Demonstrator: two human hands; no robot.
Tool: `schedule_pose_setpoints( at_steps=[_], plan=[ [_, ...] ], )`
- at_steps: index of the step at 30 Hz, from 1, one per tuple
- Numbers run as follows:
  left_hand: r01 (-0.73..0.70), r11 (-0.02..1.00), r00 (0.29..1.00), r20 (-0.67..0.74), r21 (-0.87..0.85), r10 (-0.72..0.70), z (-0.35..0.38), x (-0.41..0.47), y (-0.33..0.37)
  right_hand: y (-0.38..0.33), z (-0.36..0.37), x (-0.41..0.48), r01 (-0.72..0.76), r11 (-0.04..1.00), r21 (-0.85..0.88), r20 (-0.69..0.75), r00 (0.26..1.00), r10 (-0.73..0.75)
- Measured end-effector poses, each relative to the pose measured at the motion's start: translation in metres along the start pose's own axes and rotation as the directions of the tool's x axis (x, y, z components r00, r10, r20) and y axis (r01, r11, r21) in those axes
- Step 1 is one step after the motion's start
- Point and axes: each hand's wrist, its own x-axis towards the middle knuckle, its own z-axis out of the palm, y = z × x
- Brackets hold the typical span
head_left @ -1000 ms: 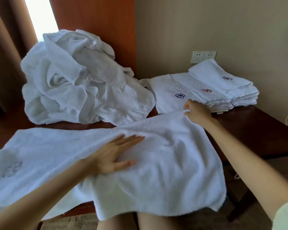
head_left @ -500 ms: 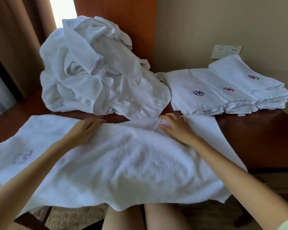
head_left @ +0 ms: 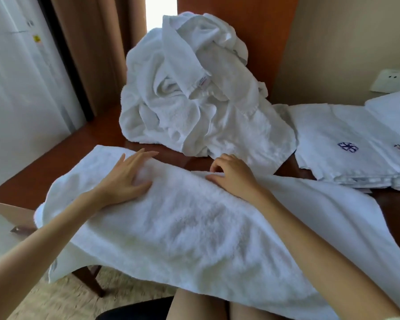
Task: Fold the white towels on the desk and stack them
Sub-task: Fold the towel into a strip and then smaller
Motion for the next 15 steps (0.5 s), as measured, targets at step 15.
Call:
schedule_pose_setpoints(
  at_steps=[15],
  plan=[
    [0.5,0.852,0.862,-0.179,0.155,-0.473,-0.046,-0.014,-0.086,-0.016,0.031,0.049,0.092,0.983,-0.156,-0.25,0.96,-0.129]
  ],
)
